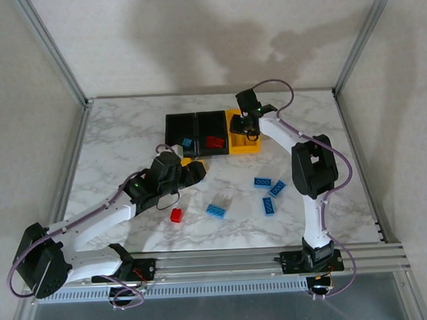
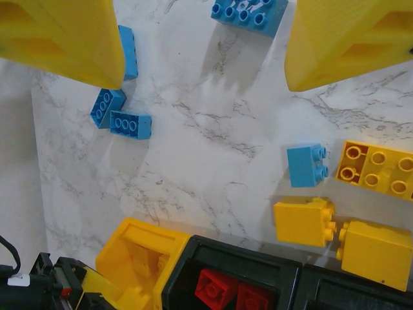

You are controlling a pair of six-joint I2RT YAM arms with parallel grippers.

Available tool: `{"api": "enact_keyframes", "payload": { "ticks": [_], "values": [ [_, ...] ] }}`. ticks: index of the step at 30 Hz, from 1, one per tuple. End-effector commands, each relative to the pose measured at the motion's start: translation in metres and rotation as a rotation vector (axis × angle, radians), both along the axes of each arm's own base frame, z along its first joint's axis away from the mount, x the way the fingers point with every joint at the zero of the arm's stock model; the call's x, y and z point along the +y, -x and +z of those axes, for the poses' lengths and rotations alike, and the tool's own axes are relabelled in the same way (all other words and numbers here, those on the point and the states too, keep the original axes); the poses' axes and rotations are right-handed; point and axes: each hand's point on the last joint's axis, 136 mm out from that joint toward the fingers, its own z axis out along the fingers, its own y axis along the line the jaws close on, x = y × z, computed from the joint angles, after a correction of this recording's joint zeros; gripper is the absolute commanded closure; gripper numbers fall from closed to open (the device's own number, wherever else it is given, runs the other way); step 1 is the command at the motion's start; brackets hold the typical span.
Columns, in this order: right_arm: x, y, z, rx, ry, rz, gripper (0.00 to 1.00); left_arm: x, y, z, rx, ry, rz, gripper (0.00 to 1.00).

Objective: Sort the legos into containers by color
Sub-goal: Place the lego in the container, then pick up the lego from the middle-left of the table.

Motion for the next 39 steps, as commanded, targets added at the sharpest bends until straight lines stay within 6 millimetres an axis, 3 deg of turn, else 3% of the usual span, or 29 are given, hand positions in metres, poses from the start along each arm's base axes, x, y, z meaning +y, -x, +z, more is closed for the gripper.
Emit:
{"api": "enact_keyframes", "payload": {
  "ticks": [1, 9, 13, 17, 21, 27, 30, 34, 39],
  "values": [
    [-0.003, -0.004, 0.007, -0.003, 0.012, -0.021, 0.51, 0.0, -0.001, 0.003, -0.006, -0.009, 0.005, 0.34],
    [-0.009, 0.01, 0.058, -0.093, -0.013, -0.014, 0.47, -0.004, -0.002, 0.003, -0.001, -0.005, 0.003, 0.34],
    [-0.016, 0.038, 0.086, -0.149, -0.057, -0.008, 0.47, -0.006, -0.002, -0.001, 0.016, -0.012, 0.007, 0.34],
    [-0.029, 0.078, 0.099, -0.179, -0.096, 0.004, 0.43, -0.009, 0.001, -0.003, 0.02, -0.02, 0.006, 0.34],
    [-0.05, 0.121, 0.093, -0.164, -0.095, -0.009, 0.4, -0.015, 0.003, -0.004, 0.017, -0.022, -0.004, 0.34],
    [-0.075, 0.19, 0.061, -0.088, -0.133, -0.027, 0.4, -0.023, 0.007, -0.016, 0.055, -0.068, -0.026, 0.34],
    [-0.078, 0.218, 0.046, -0.061, -0.187, -0.018, 0.38, -0.03, 0.014, -0.025, 0.076, -0.11, -0.057, 0.3],
    [-0.073, 0.244, 0.035, -0.035, -0.247, 0.005, 0.35, -0.036, 0.027, -0.045, 0.134, -0.206, -0.116, 0.25],
    [-0.075, 0.256, 0.03, -0.026, -0.257, 0.007, 0.35, -0.043, 0.045, -0.07, 0.195, -0.331, -0.197, 0.22]
  ]
}}
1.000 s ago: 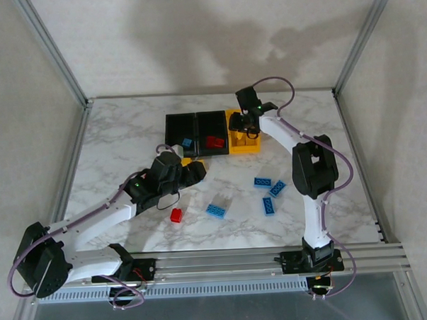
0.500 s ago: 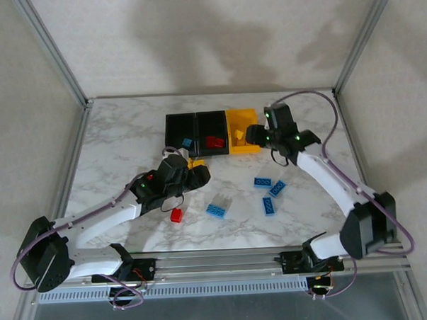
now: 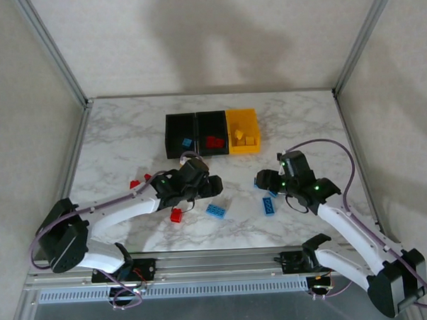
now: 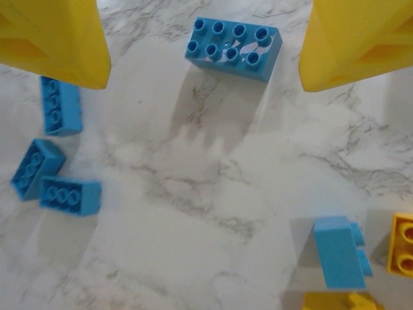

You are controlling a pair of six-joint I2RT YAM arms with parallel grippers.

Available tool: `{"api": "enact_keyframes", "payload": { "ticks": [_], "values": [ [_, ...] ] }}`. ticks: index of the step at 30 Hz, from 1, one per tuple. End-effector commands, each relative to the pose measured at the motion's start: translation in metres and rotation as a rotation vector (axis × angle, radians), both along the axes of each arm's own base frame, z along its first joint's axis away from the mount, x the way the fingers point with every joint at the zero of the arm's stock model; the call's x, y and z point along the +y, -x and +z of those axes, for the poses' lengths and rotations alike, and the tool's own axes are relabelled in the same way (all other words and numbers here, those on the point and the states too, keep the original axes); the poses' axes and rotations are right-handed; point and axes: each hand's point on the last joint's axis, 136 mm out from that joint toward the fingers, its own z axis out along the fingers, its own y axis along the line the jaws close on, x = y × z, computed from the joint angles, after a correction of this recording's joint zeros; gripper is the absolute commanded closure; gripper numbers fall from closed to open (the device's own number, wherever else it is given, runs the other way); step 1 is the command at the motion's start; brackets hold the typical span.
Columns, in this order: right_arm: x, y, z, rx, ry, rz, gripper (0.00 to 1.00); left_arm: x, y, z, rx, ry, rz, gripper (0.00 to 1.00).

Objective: Sort the legos into containers by color
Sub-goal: Pick up the lego from the middle-left of the table.

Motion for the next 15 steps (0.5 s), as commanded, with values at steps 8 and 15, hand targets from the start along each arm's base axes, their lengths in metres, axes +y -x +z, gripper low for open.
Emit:
{"api": "enact_keyframes", "payload": {
  "ticks": [8, 15],
  "values": [
    [0.003, 0.01, -0.008, 0.023, -0.024, 0.018, 0.35, -0.005, 0.033, -0.045, 0.068, -0.332, -0.203, 0.11],
    [-0.001, 0.01, -0.003, 0.002, -0.025, -0.001, 0.36, -0.017, 0.038, -0.066, 0.107, -0.383, -0.308, 0.08]
  ]
}}
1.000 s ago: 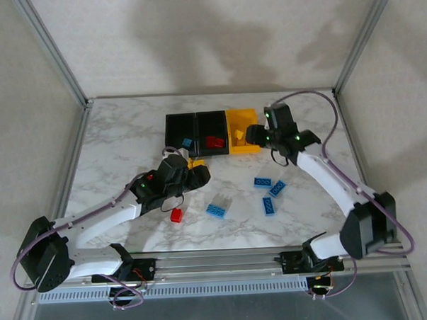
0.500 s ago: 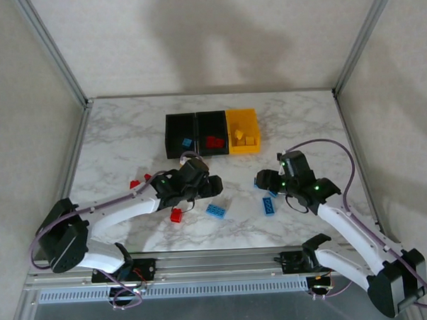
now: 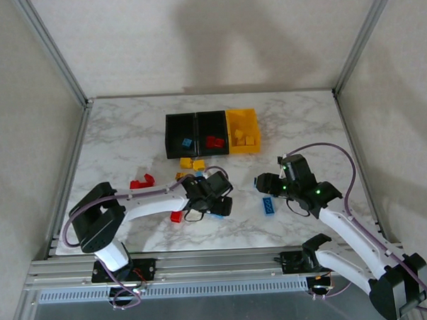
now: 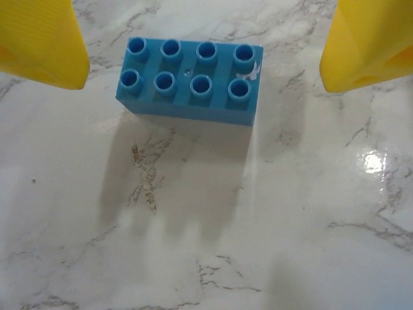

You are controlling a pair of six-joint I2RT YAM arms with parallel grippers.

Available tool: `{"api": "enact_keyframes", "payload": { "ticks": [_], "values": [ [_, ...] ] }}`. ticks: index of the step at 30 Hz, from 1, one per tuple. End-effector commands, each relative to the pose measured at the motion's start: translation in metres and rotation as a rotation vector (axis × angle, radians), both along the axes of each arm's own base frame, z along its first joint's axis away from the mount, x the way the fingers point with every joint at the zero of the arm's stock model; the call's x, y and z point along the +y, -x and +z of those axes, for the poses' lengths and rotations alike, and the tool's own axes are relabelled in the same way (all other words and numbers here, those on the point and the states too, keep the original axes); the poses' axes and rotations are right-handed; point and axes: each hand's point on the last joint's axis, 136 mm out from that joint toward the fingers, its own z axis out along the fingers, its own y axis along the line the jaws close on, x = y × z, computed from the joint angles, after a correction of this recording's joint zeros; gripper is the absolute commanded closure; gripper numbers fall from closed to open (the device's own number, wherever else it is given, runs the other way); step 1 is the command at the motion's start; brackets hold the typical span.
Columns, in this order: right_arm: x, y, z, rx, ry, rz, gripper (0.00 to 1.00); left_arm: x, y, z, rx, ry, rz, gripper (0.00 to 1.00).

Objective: Sort the legos into containers by color
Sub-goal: Pick up the lego from the middle-left of the table, then place the lego in the container.

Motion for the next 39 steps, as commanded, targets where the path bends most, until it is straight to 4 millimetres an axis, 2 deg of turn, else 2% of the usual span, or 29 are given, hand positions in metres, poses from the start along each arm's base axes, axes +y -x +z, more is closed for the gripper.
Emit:
{"api": "enact_keyframes", "payload": {
  "ticks": [1, 8, 11, 14, 17, 22, 25, 30, 39],
  "values": [
    [-0.002, 0.002, 0.002, -0.009, -0.008, -0.014, 0.36, -0.001, 0.006, -0.009, 0.029, -0.065, -0.083, 0.08],
    [-0.004, 0.001, -0.001, -0.008, 0.007, -0.025, 0.36, -0.009, 0.017, -0.027, 0.076, -0.1, -0.129, 0.13],
    [-0.005, -0.001, 0.0, -0.013, 0.01, -0.027, 0.36, -0.008, 0.019, -0.032, 0.088, -0.109, -0.129, 0.2],
    [-0.006, -0.001, -0.001, -0.012, 0.012, -0.031, 0.36, -0.009, 0.014, -0.026, 0.065, -0.108, -0.115, 0.35],
    [-0.007, -0.001, 0.0, -0.013, 0.012, -0.038, 0.36, -0.007, 0.006, -0.012, 0.033, -0.092, -0.09, 0.4],
    [-0.004, -0.001, 0.002, -0.022, -0.005, -0.031, 0.37, 0.009, -0.022, 0.022, -0.032, 0.002, 0.047, 0.42],
    [0.006, -0.002, 0.005, -0.036, -0.047, 0.005, 0.37, 0.022, -0.045, 0.048, -0.08, 0.1, 0.164, 0.43],
    [0.035, -0.002, 0.022, -0.109, -0.122, 0.112, 0.38, 0.046, -0.082, 0.084, -0.14, 0.244, 0.348, 0.43],
    [0.1, -0.003, 0.047, -0.197, -0.173, 0.292, 0.38, 0.093, -0.145, 0.116, -0.207, 0.411, 0.636, 0.43]
  ]
}}
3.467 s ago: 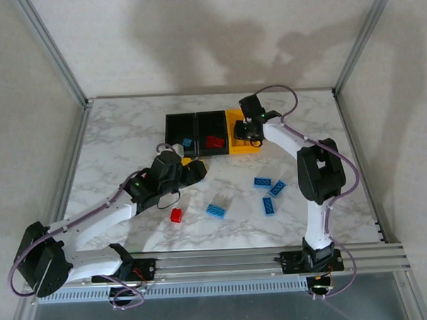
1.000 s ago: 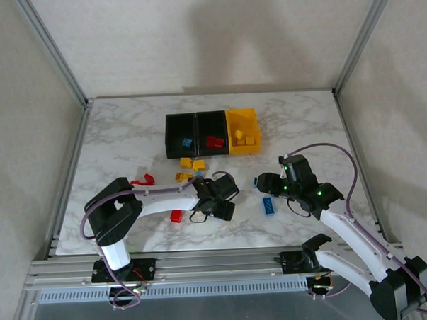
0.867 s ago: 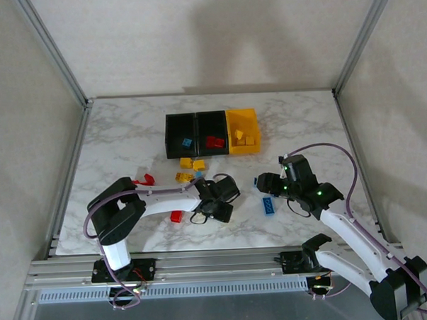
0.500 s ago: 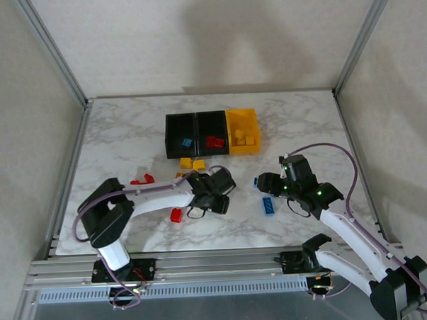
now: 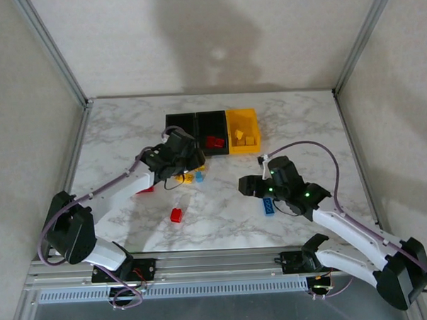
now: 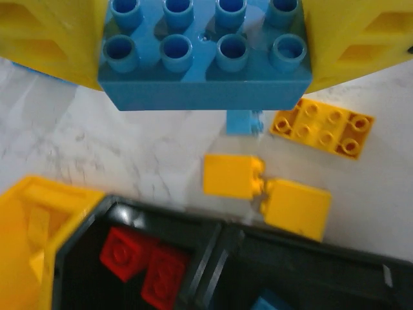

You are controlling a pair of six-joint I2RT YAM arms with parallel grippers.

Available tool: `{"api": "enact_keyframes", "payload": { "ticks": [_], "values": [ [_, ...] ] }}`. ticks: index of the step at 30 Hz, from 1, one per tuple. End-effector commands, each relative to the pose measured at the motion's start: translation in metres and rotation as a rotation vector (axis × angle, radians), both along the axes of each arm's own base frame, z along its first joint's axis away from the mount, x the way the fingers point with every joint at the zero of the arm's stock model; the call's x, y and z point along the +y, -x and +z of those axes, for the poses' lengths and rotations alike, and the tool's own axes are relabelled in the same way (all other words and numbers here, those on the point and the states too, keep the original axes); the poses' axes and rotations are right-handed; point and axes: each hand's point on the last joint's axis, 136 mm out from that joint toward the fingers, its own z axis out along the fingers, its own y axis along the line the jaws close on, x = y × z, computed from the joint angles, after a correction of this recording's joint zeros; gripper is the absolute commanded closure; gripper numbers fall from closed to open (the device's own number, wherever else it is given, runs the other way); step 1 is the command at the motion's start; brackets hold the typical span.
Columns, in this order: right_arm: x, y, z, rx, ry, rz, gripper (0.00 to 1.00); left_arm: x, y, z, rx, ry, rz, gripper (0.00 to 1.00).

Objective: Sort the legos into containers by color
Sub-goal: Place the lego in the container.

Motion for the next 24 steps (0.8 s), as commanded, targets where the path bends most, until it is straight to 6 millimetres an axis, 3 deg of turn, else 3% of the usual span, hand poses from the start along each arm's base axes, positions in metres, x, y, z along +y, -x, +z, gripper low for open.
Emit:
{"api": "enact_keyframes", "payload": {
  "ticks": [1, 5, 9, 17, 24],
  "values": [
    [0.029, -0.01, 0.029, -0.088, -0.056, 0.054, 0.39, 0.015, -0.027, 0.019, -0.042, 0.114, 0.149, 0.43],
    [0.043, -0.013, 0.028, -0.092, -0.047, 0.06, 0.39, 0.033, -0.056, 0.033, -0.077, 0.225, 0.314, 0.43],
    [0.043, -0.01, 0.025, -0.086, -0.043, 0.055, 0.4, 0.035, -0.08, 0.036, -0.087, 0.277, 0.409, 0.43],
    [0.027, -0.006, 0.025, -0.094, -0.02, 0.006, 0.4, 0.053, -0.119, 0.007, -0.055, 0.291, 0.623, 0.42],
    [0.021, -0.007, 0.022, -0.095, 0.001, -0.019, 0.4, 0.041, -0.147, -0.011, -0.023, 0.295, 0.654, 0.42]
  ]
}}
